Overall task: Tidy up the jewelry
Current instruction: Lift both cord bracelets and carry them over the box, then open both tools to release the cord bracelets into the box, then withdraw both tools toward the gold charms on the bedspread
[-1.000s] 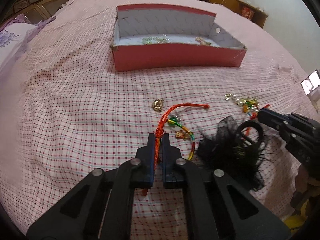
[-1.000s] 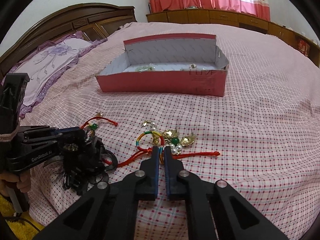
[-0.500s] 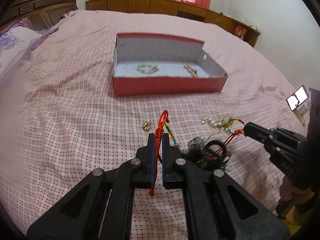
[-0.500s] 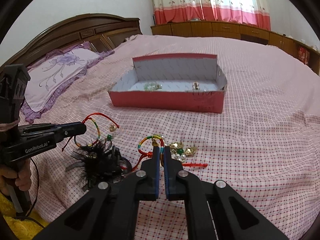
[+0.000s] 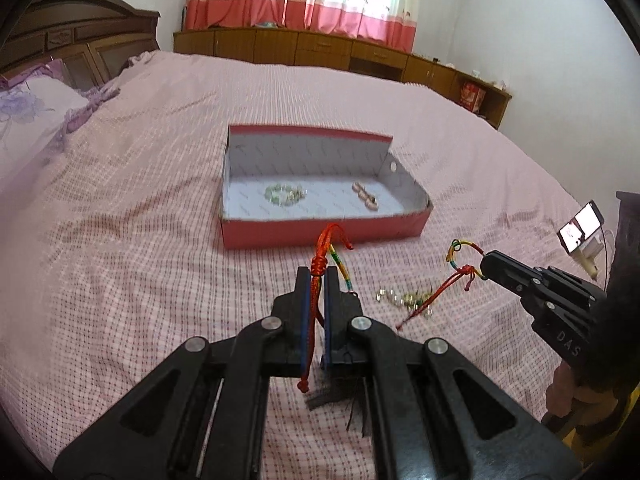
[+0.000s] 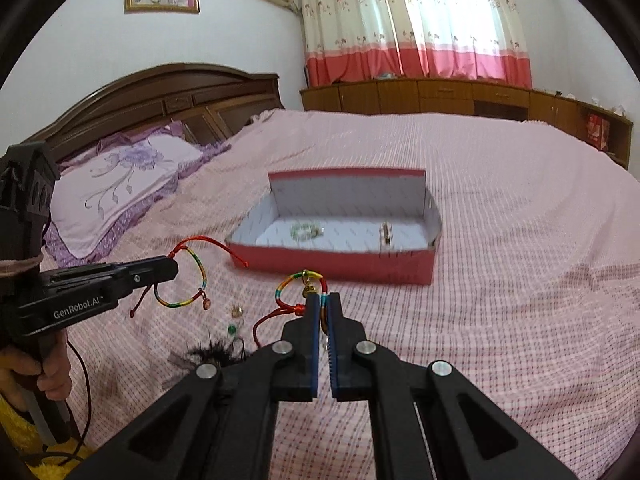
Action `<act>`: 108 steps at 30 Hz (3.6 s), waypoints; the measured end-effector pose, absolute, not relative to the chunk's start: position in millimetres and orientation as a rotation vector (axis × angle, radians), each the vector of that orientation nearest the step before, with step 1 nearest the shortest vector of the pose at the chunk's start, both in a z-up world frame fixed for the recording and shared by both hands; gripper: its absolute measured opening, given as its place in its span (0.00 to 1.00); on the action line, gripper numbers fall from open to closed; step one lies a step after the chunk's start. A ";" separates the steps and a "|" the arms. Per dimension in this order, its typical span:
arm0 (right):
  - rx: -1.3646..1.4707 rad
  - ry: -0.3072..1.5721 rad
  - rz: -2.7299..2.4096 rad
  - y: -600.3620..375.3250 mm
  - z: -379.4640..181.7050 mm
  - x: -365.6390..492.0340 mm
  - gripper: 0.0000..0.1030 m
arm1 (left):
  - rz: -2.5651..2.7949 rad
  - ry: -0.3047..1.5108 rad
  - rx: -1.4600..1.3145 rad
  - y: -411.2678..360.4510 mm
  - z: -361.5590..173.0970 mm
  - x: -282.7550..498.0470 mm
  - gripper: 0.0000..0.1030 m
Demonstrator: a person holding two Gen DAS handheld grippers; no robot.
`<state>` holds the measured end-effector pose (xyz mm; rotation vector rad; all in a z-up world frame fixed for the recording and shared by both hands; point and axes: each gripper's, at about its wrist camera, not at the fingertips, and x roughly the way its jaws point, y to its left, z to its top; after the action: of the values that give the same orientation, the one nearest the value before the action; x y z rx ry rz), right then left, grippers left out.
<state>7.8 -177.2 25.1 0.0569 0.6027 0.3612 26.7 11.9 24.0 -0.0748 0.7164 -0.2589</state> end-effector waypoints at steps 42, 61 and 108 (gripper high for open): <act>0.143 0.476 0.174 -178.9 38.3 171.6 0.04 | -0.131 0.432 -0.128 1.4 38.8 162.7 0.00; 0.115 0.632 0.120 -180.5 -24.0 219.3 0.04 | -0.048 0.618 -0.122 2.4 -26.1 204.7 0.00; 0.125 0.582 0.312 -181.3 46.1 83.4 0.32 | -0.141 0.693 -0.102 16.6 38.3 92.3 0.23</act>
<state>83.4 -181.3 46.1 0.1250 0.5825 0.3120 92.3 16.6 38.3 -0.1021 0.6933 -0.1414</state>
